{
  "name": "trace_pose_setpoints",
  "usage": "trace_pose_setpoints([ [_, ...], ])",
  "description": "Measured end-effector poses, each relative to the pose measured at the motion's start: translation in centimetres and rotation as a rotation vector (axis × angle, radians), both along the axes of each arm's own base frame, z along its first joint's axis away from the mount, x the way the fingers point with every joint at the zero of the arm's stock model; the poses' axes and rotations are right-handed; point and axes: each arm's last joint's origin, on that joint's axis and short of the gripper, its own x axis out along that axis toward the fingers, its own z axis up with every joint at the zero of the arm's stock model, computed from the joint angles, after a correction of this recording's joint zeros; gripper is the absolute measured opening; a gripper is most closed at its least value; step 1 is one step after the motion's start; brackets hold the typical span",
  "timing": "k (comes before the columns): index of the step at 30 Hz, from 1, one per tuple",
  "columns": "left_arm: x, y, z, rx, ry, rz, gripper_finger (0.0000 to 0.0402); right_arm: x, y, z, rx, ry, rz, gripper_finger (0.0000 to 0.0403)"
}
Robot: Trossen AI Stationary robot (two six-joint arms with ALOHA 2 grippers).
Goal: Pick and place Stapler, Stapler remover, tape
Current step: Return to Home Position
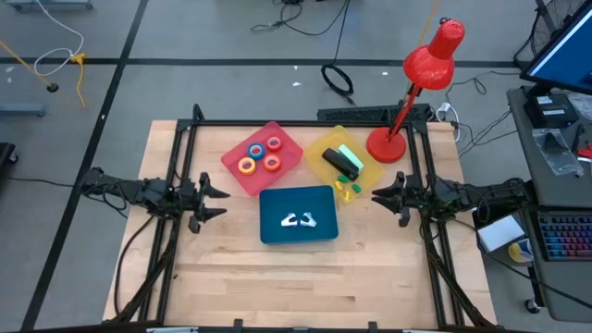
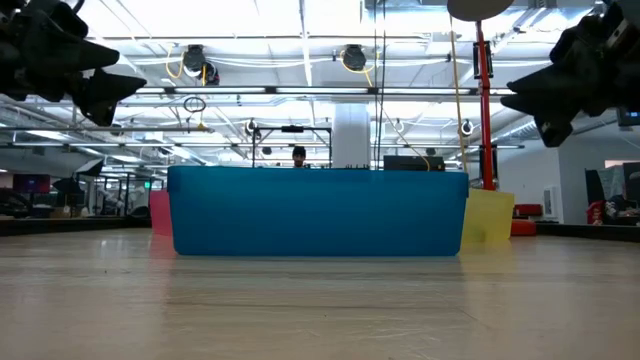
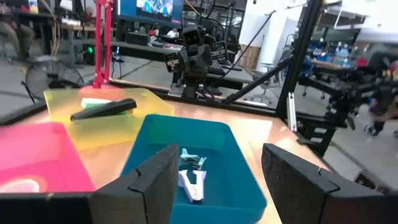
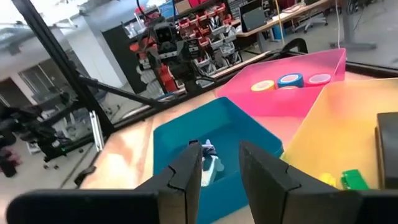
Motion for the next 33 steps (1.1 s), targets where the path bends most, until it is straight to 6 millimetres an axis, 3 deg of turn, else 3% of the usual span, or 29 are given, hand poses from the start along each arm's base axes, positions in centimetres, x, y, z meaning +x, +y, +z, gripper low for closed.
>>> trace_pose_setpoints([
  [6, 0.0, 0.0, 0.0, -0.094, -0.001, -0.001, 0.0228, 0.1, 0.0, -0.1, -0.105, 0.02, 0.01, 0.01],
  [17, 0.0, 0.0, 0.1, -0.101, -0.01, 0.0, 0.0228, 0.1, 0.0, 1.9, -0.072, -0.203, -0.005, 0.01],
  [33, 0.0, 0.0, 0.1, -0.102, -0.011, 0.0, 0.0228, 0.0, 0.0, 2.1, -0.069, -0.216, -0.005, 0.01],
])
